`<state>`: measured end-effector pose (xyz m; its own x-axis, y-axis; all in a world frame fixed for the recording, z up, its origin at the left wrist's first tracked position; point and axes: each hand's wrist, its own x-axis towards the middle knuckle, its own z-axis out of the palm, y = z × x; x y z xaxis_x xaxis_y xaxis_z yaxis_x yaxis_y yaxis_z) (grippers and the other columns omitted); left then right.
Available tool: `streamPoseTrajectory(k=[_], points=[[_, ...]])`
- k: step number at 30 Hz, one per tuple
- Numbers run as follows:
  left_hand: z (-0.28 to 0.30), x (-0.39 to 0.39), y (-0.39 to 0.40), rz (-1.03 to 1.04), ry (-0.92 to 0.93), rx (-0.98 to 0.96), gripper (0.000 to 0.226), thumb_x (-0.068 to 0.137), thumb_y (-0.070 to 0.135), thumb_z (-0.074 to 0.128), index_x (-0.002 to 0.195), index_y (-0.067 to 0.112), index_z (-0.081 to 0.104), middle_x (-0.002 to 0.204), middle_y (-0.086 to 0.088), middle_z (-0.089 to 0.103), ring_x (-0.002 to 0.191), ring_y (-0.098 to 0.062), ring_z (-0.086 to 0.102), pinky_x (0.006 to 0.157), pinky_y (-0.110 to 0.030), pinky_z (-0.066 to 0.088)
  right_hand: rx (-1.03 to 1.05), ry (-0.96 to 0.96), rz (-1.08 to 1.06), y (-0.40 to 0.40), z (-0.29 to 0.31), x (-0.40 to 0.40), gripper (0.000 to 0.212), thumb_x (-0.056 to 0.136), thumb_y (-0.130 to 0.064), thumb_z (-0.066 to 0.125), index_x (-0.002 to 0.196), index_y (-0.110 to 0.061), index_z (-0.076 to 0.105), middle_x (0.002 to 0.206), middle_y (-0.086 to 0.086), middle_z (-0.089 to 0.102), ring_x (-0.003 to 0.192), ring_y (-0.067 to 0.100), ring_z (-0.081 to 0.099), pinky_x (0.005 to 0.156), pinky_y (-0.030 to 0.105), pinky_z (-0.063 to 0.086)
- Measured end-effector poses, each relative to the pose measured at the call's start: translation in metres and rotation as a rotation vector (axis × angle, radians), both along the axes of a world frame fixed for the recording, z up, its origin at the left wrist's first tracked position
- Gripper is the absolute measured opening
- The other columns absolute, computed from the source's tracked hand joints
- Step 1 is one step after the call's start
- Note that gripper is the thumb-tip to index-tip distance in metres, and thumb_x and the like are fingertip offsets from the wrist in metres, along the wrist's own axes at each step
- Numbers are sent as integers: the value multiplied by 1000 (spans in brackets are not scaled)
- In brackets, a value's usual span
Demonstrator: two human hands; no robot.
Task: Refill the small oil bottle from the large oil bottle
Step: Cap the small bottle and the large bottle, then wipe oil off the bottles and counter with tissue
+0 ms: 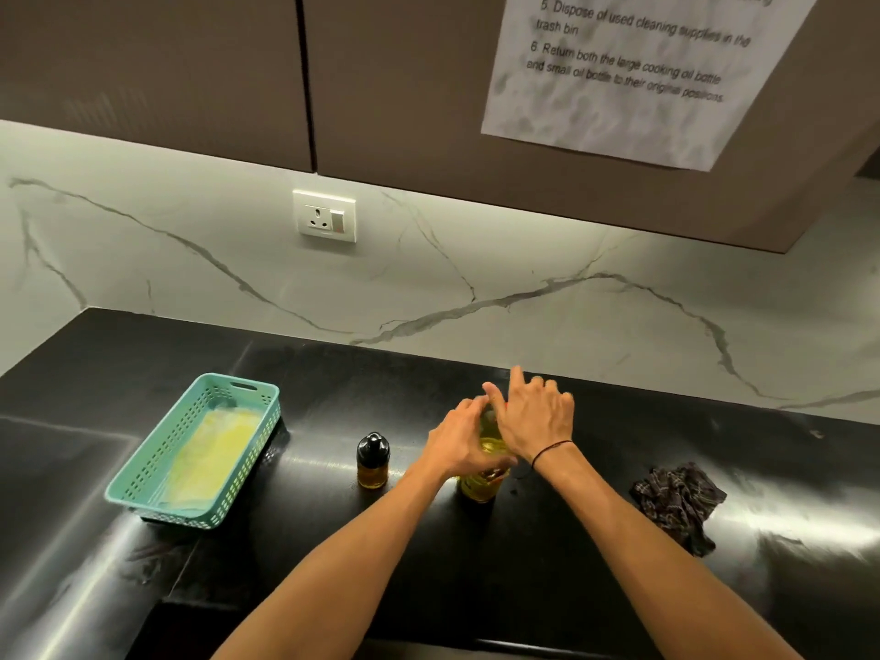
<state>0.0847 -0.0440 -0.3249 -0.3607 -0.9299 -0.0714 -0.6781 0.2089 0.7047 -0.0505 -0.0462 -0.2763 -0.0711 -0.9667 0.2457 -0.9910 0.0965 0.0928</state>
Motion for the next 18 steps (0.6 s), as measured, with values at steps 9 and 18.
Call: streamPoseTrajectory(k=[9, 18], points=[[44, 155, -17, 380, 137, -137, 51, 87, 54, 80, 129, 28, 65, 105, 8, 76, 92, -9, 74, 89, -40, 63, -113, -120, 234, -29, 8, 92, 34, 98, -45, 53, 112, -14, 52, 92, 12, 69, 85, 32, 65, 66, 40, 51], [11, 338, 27, 702, 98, -9, 28, 88, 33, 82, 112, 19, 74, 96, 0, 80, 86, -19, 77, 89, -41, 62, 106, -364, 572, -40, -26, 261, 21, 95, -34, 61, 100, -20, 47, 84, 2, 59, 81, 27, 58, 67, 37, 47]])
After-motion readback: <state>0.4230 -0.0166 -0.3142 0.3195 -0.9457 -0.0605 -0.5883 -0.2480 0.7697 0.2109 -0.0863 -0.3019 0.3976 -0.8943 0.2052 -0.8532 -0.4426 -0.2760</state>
